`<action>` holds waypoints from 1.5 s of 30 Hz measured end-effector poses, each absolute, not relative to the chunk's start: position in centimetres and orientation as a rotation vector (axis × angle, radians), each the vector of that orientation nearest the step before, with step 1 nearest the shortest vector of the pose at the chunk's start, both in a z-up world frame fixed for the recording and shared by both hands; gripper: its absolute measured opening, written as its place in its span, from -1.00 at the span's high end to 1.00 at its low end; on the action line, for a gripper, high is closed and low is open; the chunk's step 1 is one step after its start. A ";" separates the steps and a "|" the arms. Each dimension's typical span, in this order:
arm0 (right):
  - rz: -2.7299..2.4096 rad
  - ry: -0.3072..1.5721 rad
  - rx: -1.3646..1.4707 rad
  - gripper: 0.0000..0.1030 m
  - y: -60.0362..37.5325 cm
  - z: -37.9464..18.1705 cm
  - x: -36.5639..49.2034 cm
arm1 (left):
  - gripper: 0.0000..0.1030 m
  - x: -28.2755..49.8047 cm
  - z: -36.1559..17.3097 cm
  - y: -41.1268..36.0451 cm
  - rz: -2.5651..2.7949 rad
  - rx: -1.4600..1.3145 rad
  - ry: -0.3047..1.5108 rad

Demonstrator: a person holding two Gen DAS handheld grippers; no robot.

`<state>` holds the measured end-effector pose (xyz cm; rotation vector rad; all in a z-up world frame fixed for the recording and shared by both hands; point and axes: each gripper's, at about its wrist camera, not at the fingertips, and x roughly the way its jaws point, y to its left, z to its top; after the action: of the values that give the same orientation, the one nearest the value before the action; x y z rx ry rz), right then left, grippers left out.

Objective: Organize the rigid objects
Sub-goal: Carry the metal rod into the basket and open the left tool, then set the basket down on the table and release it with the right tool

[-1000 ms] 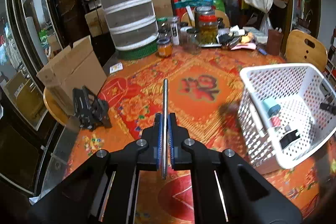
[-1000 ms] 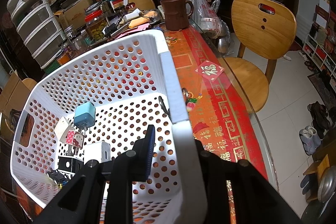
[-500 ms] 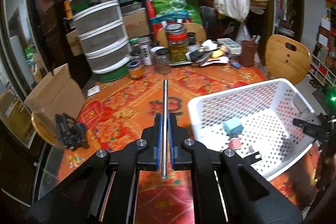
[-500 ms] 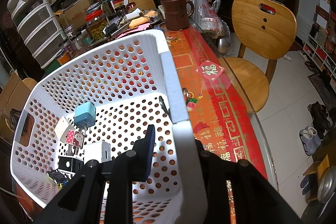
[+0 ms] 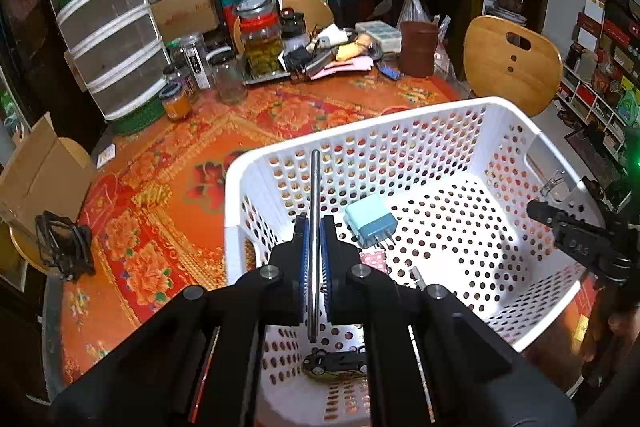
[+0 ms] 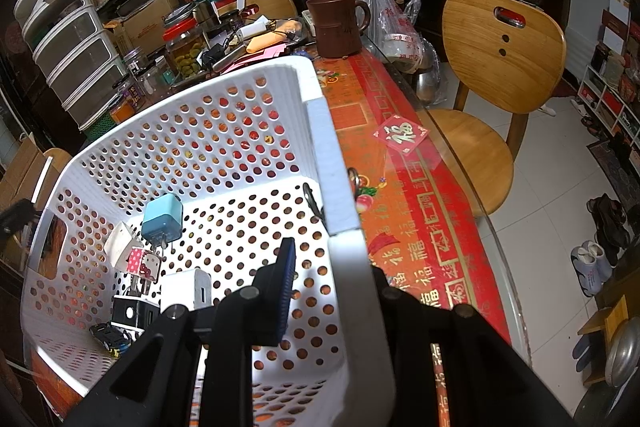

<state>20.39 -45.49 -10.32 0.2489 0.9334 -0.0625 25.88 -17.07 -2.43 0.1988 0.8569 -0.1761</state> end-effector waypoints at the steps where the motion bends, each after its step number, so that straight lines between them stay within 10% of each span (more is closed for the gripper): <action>1: -0.063 0.933 0.249 0.53 -45.5 -10.3 20.4 | 0.89 26.2 -2.9 -17.1 -0.183 0.188 0.872; 3: -0.063 0.933 0.250 0.53 -45.5 -10.3 20.4 | 0.85 26.7 -3.7 -17.0 -0.195 0.165 0.896; 8: -0.063 0.934 0.249 0.53 -45.5 -10.3 20.4 | -0.84 26.5 -4.1 -16.8 -0.168 0.175 0.845; 15: -0.062 0.933 0.249 0.52 -45.4 -10.3 20.4 | -0.99 25.7 -3.7 -16.0 -0.201 0.163 0.831; 20: -0.035 0.940 0.264 -0.38 -45.6 -10.4 20.2 | -0.99 24.8 -3.8 -14.9 -0.209 0.133 0.828; 28: -0.079 0.727 0.213 -1.00 -44.9 -4.4 13.1 | -0.99 18.3 -0.3 -10.7 -0.129 0.135 0.680; 45: -0.045 0.488 0.075 -1.00 -33.7 3.5 -9.2 | -0.99 -3.4 4.3 -2.5 -0.133 0.012 0.539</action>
<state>-9.19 -33.74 3.54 0.0747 0.4884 -0.0446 -3.35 -2.47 4.29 0.0118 0.5385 -0.1333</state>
